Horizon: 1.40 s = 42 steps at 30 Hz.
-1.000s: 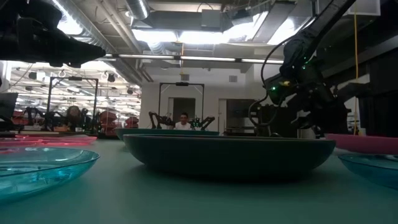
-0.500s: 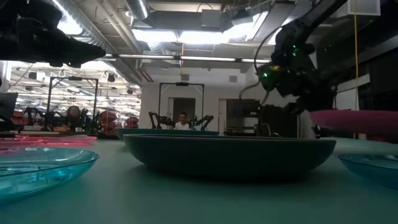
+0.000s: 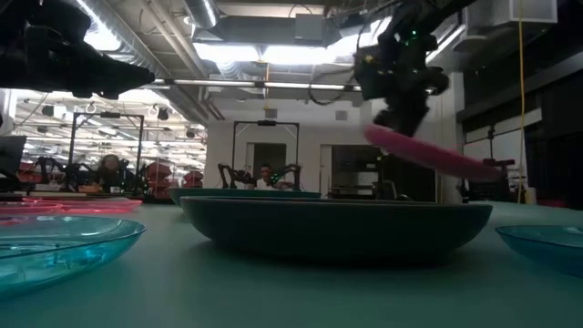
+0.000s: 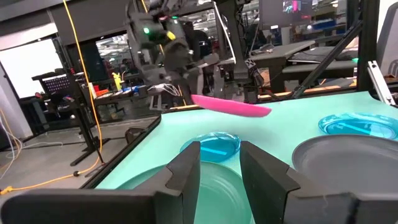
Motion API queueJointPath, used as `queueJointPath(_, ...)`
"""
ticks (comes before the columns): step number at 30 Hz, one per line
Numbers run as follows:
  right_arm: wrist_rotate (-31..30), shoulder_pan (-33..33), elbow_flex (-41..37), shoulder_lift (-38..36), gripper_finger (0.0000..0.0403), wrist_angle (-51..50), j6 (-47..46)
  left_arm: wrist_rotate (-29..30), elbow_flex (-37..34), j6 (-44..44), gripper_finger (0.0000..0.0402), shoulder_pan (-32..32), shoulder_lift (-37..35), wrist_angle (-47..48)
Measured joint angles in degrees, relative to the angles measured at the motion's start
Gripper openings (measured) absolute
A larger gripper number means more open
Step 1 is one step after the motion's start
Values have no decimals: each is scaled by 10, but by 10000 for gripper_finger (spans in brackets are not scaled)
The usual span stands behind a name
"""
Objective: Stack plastic plates
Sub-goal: Stack the pink plate on top of the green plate
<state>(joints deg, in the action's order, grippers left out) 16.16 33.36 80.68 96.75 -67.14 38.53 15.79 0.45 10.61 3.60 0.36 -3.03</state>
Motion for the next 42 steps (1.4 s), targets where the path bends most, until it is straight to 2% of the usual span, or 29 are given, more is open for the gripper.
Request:
queueJointPath(10,8,0,8,6,0,168,-117,0,0,0,107,0,0,0)
queueJointPath(16,37,0,8,35,0,254,-200,0,0,0,107,0,0,0)
queueJointPath(27,64,0,8,90,0,473,-301,0,0,0,107,0,0,0)
queueJointPath(31,75,0,8,111,0,510,-321,0,0,0,107,0,0,0)
queueJointPath(42,74,-20,8,148,0,536,-323,0,0,0,107,0,0,0)
